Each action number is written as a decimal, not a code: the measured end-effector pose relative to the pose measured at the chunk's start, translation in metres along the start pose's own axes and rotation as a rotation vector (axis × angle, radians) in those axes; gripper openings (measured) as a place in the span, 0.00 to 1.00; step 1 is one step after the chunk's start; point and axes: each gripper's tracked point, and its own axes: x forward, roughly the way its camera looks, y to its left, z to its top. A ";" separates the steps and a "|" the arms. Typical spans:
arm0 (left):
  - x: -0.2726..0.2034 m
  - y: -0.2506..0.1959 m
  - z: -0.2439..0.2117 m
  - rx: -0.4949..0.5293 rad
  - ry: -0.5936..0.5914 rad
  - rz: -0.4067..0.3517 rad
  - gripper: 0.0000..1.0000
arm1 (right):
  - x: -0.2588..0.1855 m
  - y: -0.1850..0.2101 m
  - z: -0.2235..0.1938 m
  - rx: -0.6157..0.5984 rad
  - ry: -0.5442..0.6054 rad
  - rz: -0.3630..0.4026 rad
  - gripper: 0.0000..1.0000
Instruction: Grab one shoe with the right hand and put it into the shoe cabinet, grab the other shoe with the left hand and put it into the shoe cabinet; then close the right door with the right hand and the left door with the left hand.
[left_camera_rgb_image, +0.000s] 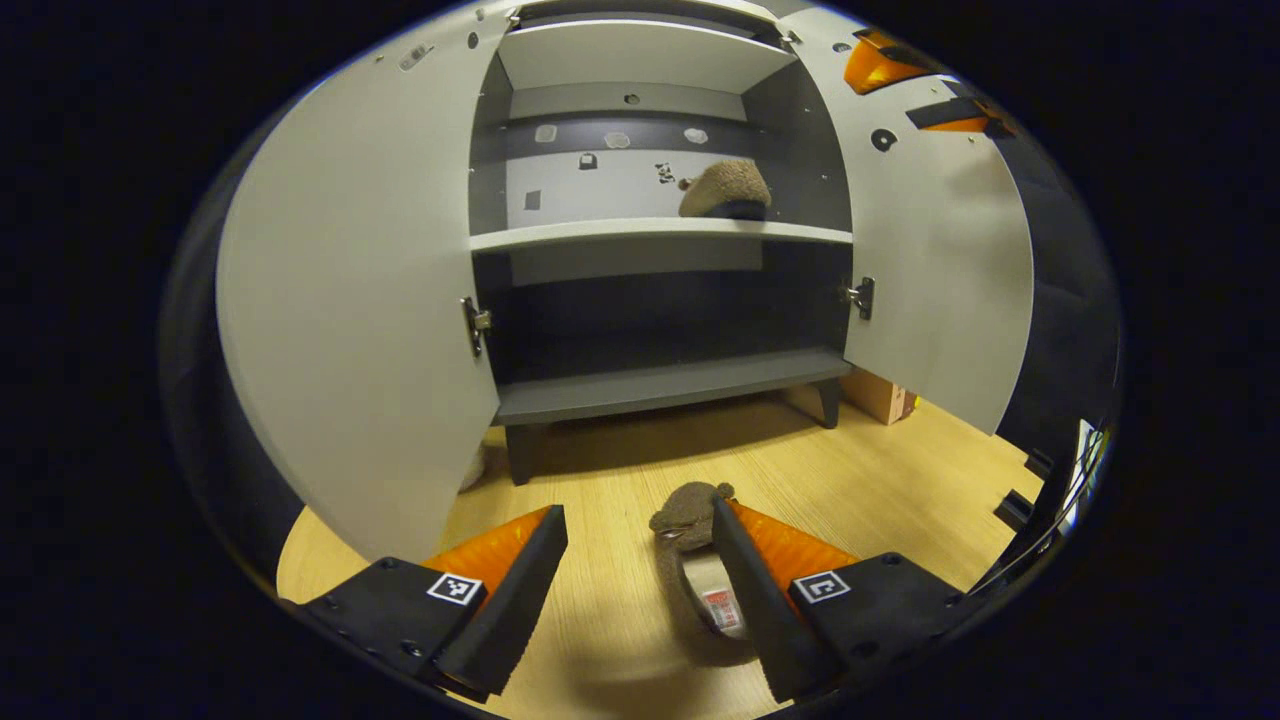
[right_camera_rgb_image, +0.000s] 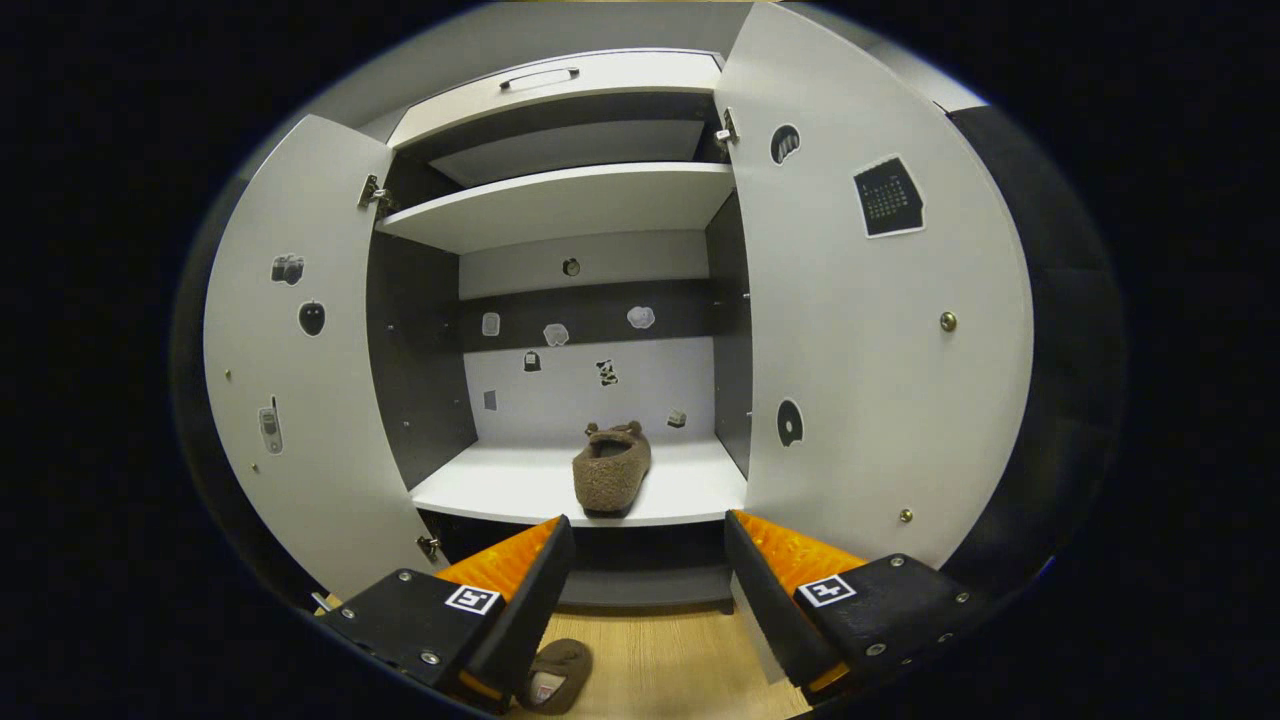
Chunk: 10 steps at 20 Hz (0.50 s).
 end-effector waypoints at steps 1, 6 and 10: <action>0.006 -0.003 -0.008 0.002 0.021 -0.008 0.97 | -0.003 -0.003 0.000 -0.009 -0.002 -0.004 0.93; 0.033 -0.002 -0.057 0.012 0.158 0.003 0.97 | -0.021 -0.010 -0.006 -0.024 0.009 0.000 0.93; 0.041 -0.006 -0.080 -0.036 0.248 -0.011 0.98 | -0.022 -0.020 -0.014 -0.025 0.020 -0.004 0.93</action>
